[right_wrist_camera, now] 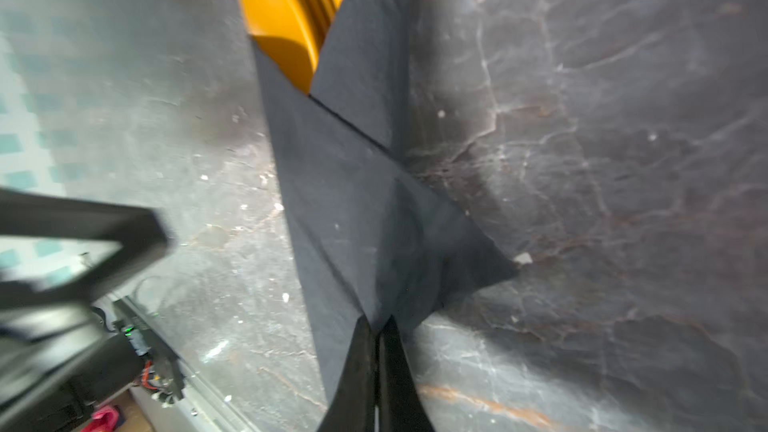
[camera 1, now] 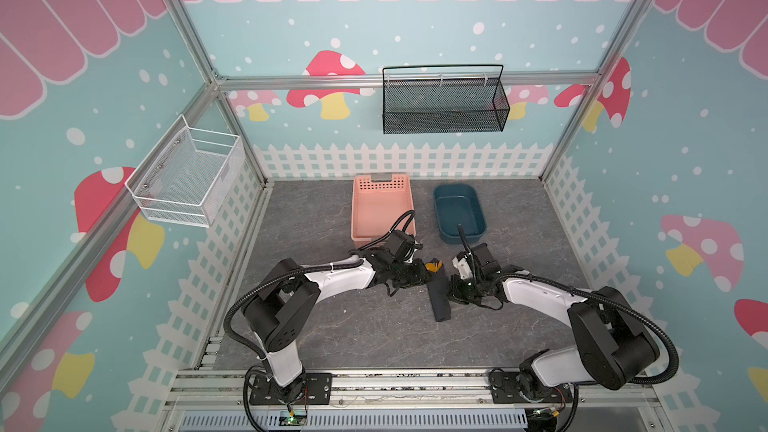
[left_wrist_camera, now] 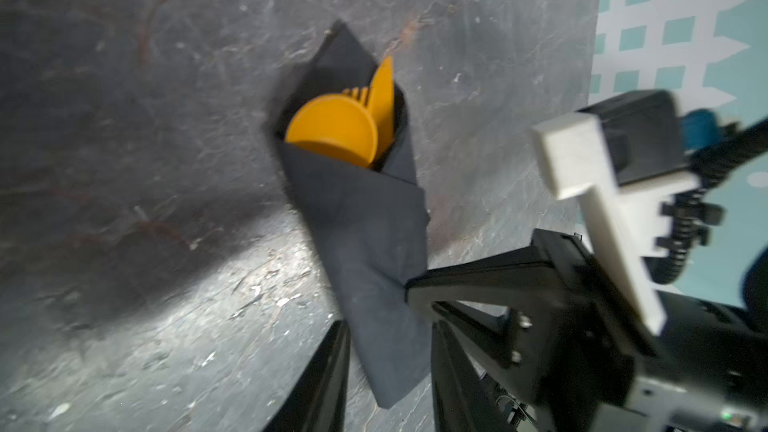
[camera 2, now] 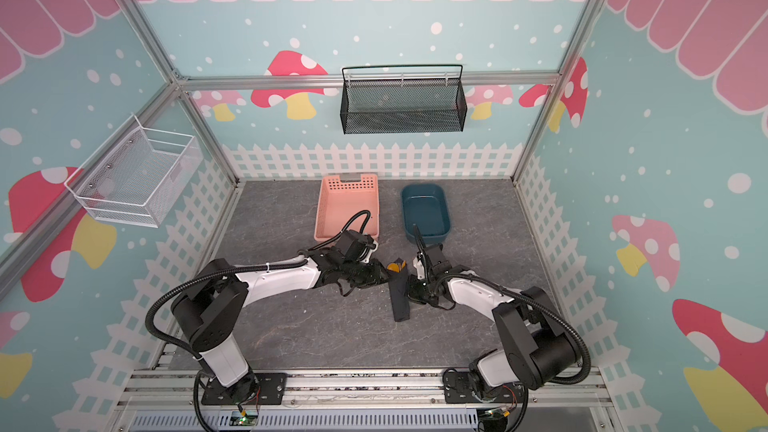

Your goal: Place the utensils on the paper napkin and roll it up

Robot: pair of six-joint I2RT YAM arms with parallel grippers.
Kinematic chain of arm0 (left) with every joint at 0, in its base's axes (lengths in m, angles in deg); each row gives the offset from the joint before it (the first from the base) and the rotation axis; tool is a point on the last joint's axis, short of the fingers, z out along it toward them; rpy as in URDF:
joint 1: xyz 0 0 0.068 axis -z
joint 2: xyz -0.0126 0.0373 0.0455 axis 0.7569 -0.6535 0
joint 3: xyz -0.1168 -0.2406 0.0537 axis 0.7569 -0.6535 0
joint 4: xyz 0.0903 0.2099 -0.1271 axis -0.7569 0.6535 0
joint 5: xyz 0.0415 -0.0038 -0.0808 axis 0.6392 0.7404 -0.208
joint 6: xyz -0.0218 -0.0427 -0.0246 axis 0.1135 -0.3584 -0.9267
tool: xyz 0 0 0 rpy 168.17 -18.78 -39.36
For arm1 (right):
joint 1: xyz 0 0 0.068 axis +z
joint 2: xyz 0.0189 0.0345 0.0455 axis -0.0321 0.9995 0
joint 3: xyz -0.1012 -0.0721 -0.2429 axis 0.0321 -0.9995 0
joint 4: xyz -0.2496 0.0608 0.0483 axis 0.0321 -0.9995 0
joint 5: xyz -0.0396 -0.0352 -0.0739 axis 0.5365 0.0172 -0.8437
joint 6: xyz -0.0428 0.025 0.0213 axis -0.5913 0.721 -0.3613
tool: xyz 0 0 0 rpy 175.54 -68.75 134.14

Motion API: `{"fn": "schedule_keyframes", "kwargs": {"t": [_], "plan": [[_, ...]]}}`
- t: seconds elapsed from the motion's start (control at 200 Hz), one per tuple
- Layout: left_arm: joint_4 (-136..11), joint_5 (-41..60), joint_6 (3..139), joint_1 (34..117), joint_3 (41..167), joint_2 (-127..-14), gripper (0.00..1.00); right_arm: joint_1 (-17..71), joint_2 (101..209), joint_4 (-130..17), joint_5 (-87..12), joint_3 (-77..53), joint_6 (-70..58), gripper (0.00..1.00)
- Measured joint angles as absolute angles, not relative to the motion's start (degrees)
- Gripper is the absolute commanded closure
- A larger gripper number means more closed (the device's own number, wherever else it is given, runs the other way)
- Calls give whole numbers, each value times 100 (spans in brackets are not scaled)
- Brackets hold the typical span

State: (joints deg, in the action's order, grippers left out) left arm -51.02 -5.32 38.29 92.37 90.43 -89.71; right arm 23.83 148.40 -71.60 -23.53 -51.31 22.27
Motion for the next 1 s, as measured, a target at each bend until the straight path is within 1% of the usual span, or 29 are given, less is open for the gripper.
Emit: {"fn": "schedule_keyframes", "kwargs": {"t": [0.275, 0.545, 0.816, 1.001], "plan": [[-6488, -906, 2904, 9235, 8182, -9045, 51, 2191, 14746, -6767, -1822, -5367, 2410, 96], [-7474, -1034, 2240, 9233, 7754, -9220, 45, 2095, 14689, -6264, -1359, -5677, 2747, 97], [-8442, -1091, 1628, 9233, 7507, -9419, 42, 1951, 14462, -5560, -847, -6090, 3267, 97], [-8790, -1091, 1385, 9233, 7430, -9476, 41, 1883, 14429, -4974, -509, -6366, 3667, 97]]}}
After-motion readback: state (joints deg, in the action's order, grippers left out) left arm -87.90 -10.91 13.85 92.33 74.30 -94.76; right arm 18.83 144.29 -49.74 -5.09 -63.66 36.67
